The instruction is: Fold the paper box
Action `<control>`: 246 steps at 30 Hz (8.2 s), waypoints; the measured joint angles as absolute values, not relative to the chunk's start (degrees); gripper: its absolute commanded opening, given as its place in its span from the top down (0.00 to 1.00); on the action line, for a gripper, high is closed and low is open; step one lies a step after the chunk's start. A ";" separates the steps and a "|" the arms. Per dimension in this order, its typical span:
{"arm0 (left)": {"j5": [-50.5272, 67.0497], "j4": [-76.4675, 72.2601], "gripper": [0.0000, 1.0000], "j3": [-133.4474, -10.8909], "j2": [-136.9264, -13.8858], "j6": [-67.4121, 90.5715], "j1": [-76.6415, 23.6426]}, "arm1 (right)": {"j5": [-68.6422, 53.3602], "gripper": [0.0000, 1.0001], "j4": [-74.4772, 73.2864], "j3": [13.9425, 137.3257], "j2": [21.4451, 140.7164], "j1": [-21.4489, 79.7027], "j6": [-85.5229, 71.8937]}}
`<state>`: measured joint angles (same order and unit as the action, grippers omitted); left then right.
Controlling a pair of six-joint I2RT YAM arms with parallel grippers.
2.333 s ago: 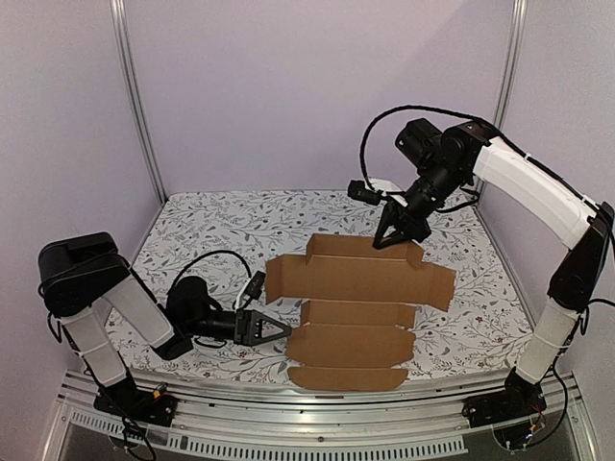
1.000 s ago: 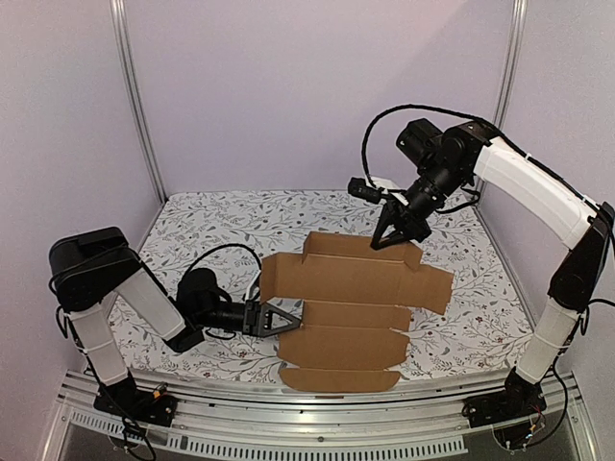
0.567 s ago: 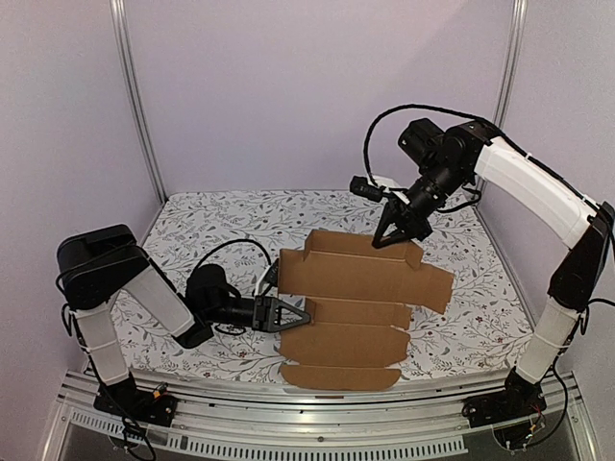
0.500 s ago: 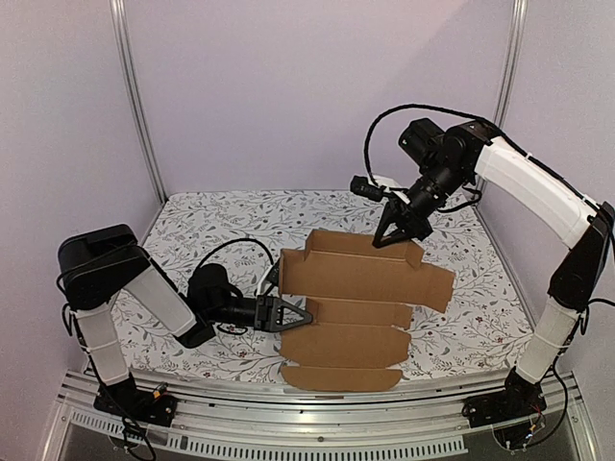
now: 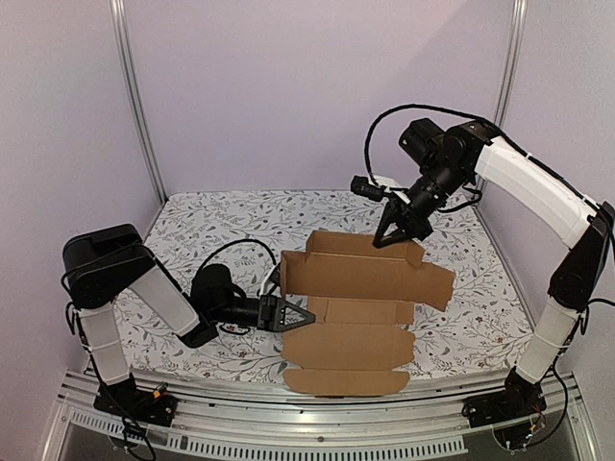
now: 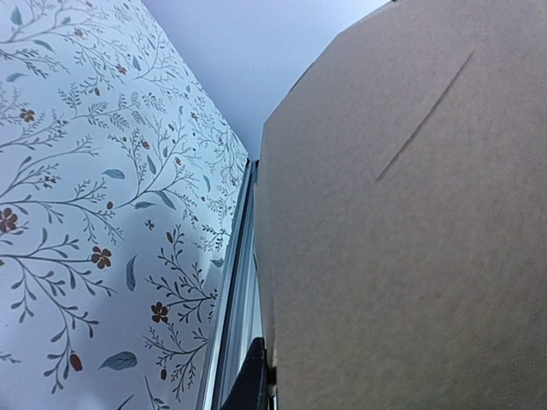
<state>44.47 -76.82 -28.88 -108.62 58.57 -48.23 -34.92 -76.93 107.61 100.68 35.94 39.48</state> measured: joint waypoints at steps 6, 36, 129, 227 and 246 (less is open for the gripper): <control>43.99 -76.84 1.00 -28.91 -108.77 58.74 -48.23 | -34.87 1.00 -76.95 107.55 100.71 35.94 39.51; 9.74 -18.90 0.47 -23.38 -64.71 31.70 -42.04 | -24.43 1.00 -73.17 101.60 100.68 38.54 42.30; 13.02 -21.91 0.57 -33.39 -94.94 28.67 -26.55 | 5.19 1.00 63.31 45.39 115.61 49.63 96.97; -12.95 -38.57 0.96 -48.29 -110.30 4.69 -43.83 | 26.94 0.96 49.32 50.72 111.83 55.48 85.93; -6.13 -34.26 0.95 -55.44 -112.95 4.05 -43.20 | 19.62 0.35 -27.57 80.18 103.26 56.66 54.37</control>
<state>-6.13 -34.26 -55.44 -112.95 4.05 -43.20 19.62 -27.57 80.18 103.26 56.66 54.37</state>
